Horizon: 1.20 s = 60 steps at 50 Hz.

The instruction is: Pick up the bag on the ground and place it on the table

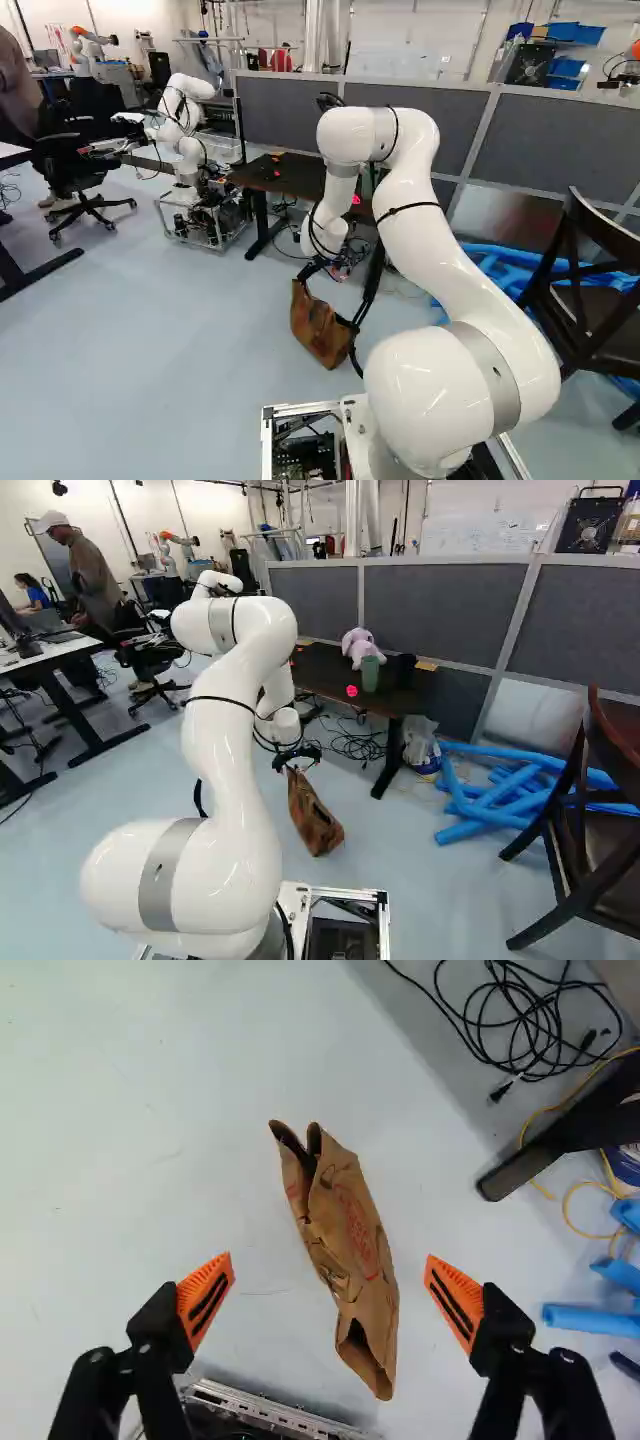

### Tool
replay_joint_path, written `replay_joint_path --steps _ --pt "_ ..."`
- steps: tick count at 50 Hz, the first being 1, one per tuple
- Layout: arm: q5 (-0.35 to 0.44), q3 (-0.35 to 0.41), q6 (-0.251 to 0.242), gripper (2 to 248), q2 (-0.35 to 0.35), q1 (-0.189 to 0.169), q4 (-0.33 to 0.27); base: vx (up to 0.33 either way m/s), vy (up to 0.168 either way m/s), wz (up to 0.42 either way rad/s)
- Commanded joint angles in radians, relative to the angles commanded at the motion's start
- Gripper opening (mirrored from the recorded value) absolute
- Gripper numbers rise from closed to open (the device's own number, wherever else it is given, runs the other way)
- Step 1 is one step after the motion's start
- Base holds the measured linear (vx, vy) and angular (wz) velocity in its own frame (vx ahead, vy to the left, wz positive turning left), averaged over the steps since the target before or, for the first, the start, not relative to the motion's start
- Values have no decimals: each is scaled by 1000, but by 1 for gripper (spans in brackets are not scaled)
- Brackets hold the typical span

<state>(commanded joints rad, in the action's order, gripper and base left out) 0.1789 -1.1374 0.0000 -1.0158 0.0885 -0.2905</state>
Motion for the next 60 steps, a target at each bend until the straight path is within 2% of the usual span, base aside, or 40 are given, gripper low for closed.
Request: replay_joint_path --steps 12,26,35,55,60 --pt "-27 -44 0 247 -50 -1 -49 0 0 0" --pt "-59 -85 -11 247 -102 -1 -79 0 0 0" --pt "-62 -110 -87 247 -136 -1 -90 0 0 0" --pt "-63 -168 -294 247 -210 -1 -99 0 0 0" --pt "-63 -183 -323 247 -228 -1 -99 0 0 0"
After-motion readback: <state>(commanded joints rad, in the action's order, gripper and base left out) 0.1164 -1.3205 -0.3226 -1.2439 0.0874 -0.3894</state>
